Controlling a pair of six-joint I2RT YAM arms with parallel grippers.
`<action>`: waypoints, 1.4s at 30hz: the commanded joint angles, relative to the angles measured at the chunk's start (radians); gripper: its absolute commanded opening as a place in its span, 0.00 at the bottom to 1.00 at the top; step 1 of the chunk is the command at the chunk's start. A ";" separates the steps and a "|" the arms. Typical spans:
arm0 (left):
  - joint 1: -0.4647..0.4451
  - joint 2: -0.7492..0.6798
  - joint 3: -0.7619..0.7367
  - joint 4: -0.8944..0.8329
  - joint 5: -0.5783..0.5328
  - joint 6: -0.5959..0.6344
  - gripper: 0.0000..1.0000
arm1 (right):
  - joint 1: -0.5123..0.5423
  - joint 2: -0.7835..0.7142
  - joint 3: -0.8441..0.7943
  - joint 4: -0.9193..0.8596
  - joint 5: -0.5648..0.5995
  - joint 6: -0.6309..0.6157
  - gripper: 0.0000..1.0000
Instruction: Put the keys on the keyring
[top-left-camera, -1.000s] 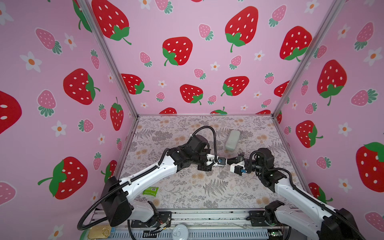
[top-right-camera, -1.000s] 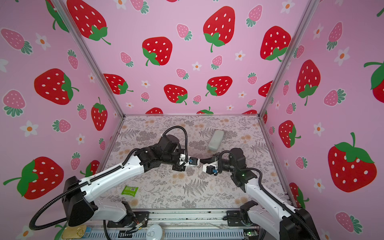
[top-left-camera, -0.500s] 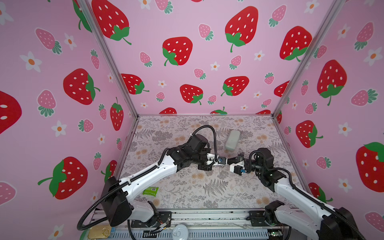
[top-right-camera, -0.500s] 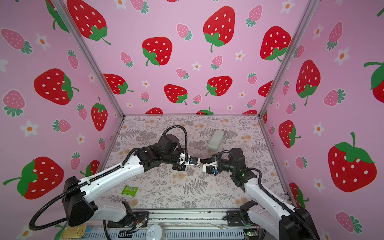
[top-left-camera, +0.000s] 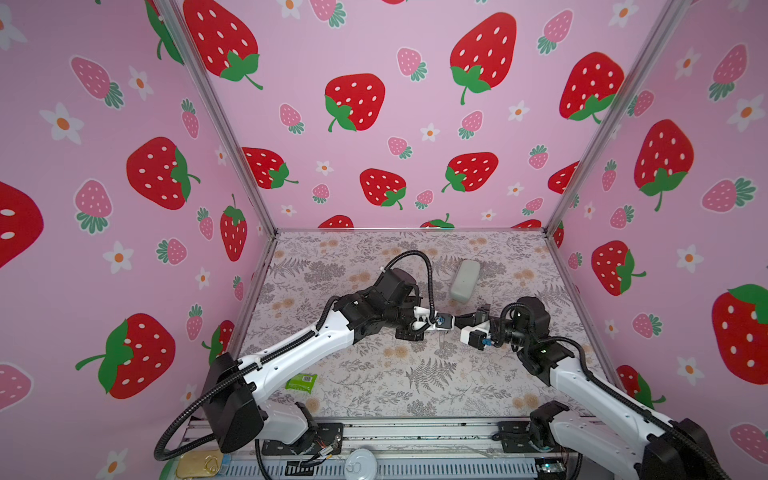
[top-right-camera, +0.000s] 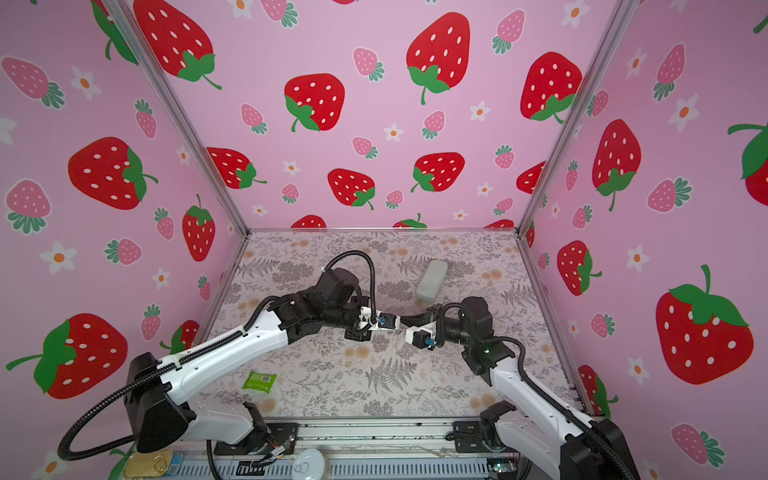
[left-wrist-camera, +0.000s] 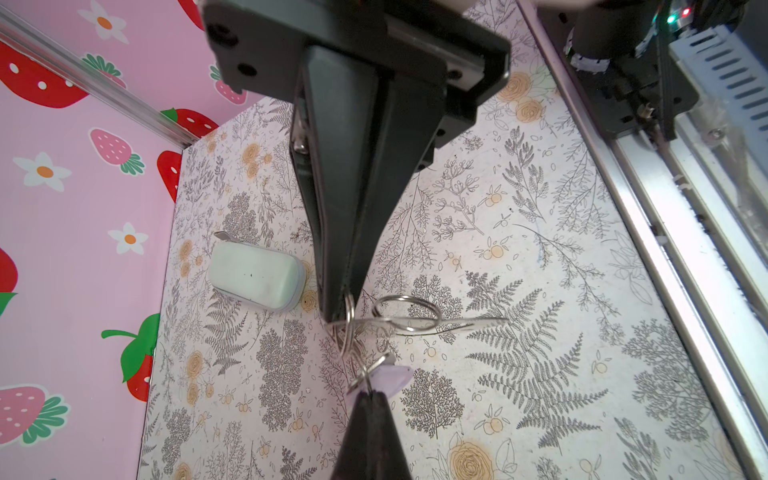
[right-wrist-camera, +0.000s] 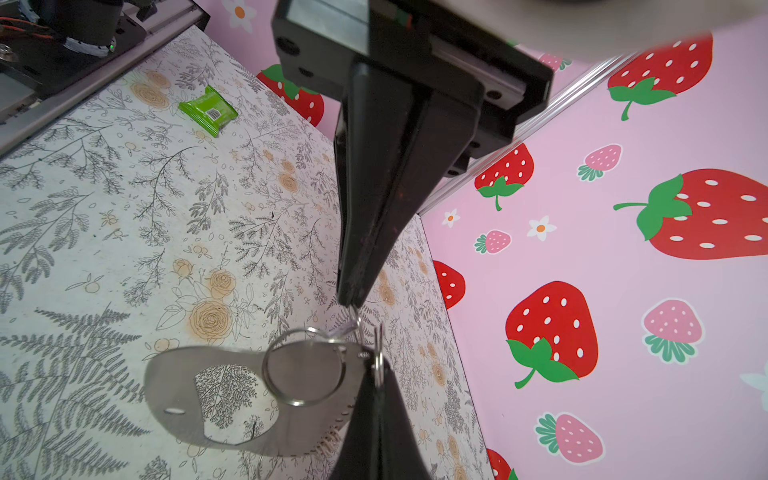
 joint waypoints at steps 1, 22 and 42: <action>-0.003 0.008 0.029 -0.003 -0.003 0.012 0.00 | 0.006 -0.015 -0.011 0.005 -0.030 -0.016 0.00; -0.004 0.027 0.061 -0.001 0.015 -0.003 0.00 | 0.006 0.016 0.001 -0.020 -0.034 -0.038 0.00; -0.003 0.024 0.043 -0.004 -0.019 0.005 0.00 | 0.003 -0.030 -0.023 0.025 -0.003 -0.002 0.00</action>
